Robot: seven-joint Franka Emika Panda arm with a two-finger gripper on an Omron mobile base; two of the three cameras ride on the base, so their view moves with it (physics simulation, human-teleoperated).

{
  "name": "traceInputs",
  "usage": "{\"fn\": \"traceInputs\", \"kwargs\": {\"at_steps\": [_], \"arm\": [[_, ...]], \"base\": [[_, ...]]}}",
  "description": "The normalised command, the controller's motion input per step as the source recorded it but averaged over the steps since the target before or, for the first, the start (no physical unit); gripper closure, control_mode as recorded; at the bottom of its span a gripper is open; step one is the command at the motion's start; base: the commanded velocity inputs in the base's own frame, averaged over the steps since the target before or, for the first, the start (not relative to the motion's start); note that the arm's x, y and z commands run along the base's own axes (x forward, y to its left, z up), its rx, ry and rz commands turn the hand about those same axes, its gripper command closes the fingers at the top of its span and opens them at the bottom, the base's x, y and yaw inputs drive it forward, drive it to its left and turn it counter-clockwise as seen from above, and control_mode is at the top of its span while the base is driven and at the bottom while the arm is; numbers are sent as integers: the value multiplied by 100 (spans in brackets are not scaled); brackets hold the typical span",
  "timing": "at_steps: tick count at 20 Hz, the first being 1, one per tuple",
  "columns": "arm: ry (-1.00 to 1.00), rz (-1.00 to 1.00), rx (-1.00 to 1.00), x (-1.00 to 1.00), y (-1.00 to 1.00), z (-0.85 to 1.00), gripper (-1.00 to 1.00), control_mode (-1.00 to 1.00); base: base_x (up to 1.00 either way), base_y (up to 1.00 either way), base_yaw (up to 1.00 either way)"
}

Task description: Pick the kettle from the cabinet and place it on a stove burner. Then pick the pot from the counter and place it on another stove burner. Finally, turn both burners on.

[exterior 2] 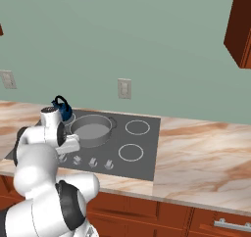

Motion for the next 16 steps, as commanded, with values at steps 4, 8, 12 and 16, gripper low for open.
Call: {"fn": "traceInputs", "kwargs": {"at_steps": [4,8,12,16], "arm": [[0,-22,0,18,26,0,-100,-100],[0,-19,0,17,7,0,-100,-100],[3,-17,0,26,3,-1,-100,-100],[5,-10,0,19,0,-14,-100,-100]], "base": [[0,0,0],[0,0,0],[0,0,0],[0,0,0]]}}
